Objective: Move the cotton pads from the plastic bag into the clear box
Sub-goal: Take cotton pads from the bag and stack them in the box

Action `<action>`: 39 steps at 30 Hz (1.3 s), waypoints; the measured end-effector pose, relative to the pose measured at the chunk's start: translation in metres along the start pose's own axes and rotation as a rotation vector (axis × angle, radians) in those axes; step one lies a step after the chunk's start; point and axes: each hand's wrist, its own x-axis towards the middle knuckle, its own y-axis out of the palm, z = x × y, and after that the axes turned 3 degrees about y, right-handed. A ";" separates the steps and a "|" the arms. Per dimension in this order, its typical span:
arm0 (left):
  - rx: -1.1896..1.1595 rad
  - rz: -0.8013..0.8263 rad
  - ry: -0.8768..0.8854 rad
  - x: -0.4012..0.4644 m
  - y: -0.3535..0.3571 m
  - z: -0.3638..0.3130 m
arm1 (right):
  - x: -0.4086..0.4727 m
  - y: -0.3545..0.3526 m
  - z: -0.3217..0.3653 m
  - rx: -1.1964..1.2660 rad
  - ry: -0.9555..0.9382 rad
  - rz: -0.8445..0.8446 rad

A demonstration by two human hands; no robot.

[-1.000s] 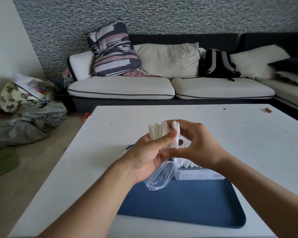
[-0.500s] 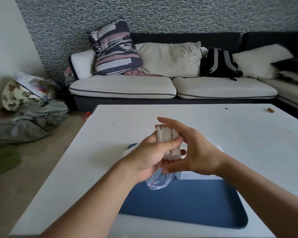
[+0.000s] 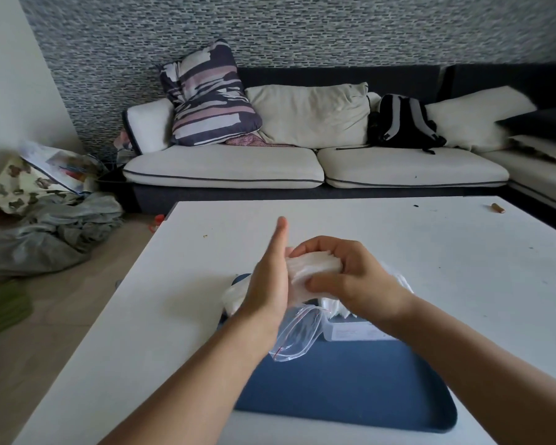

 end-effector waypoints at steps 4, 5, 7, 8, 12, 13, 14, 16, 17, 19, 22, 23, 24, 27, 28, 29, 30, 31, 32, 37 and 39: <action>-0.343 -0.110 -0.045 -0.006 0.012 -0.001 | -0.005 0.023 0.002 -0.031 -0.030 -0.096; -0.370 -0.076 -0.061 -0.008 0.014 -0.001 | -0.006 0.027 0.003 -0.042 -0.042 -0.110; -0.379 -0.048 -0.089 -0.009 0.016 0.000 | -0.011 0.032 0.003 -0.110 -0.073 -0.132; -0.386 -0.035 -0.123 -0.011 0.016 0.000 | -0.013 0.032 0.003 -0.193 -0.093 -0.145; -0.392 -0.036 -0.253 -0.008 0.012 -0.003 | -0.009 0.026 -0.001 -0.471 -0.150 -0.207; -0.372 -0.042 -0.259 -0.007 0.012 -0.004 | -0.007 0.024 -0.001 -0.501 -0.140 -0.225; -0.339 -0.039 -0.266 -0.009 0.012 -0.006 | -0.005 0.022 -0.002 -0.519 -0.118 -0.239; -0.230 0.012 -0.267 -0.012 0.013 -0.009 | -0.004 0.018 -0.002 -0.475 -0.070 -0.247; -0.178 0.044 -0.260 -0.013 0.013 -0.009 | -0.003 0.016 -0.002 -0.435 -0.053 -0.248; -0.136 0.107 -0.245 -0.013 0.012 -0.009 | -0.003 0.013 -0.003 -0.372 -0.026 -0.242; -0.154 0.160 -0.286 -0.014 0.012 -0.010 | -0.004 0.008 -0.004 -0.308 0.061 -0.170; -0.140 0.159 -0.293 -0.012 0.011 -0.009 | -0.005 0.007 -0.004 -0.286 0.098 -0.130; -0.126 0.151 -0.299 -0.011 0.010 -0.007 | -0.007 0.005 -0.004 -0.257 0.136 -0.089; -0.098 0.127 -0.302 -0.005 0.009 0.000 | -0.010 -0.010 0.000 -0.164 0.247 -0.051; -0.121 0.128 -0.298 -0.003 0.011 0.001 | -0.011 -0.017 -0.001 -0.122 0.268 -0.070; -0.142 0.124 -0.291 0.000 0.013 0.002 | -0.012 -0.023 -0.002 -0.085 0.280 -0.086; -0.148 0.132 -0.277 0.003 0.015 0.003 | -0.014 -0.028 -0.001 -0.051 0.288 -0.091; -0.126 0.144 -0.264 0.006 0.019 0.005 | -0.015 -0.034 -0.002 -0.022 0.296 -0.087; -0.074 0.148 -0.257 0.008 0.023 0.006 | -0.016 -0.039 -0.002 0.008 0.315 -0.088; 0.846 0.067 0.200 0.027 0.031 0.027 | -0.016 -0.096 -0.008 -0.009 0.568 -0.407; 1.246 0.109 0.476 0.034 0.029 0.039 | -0.020 -0.115 -0.021 -0.163 0.688 -0.481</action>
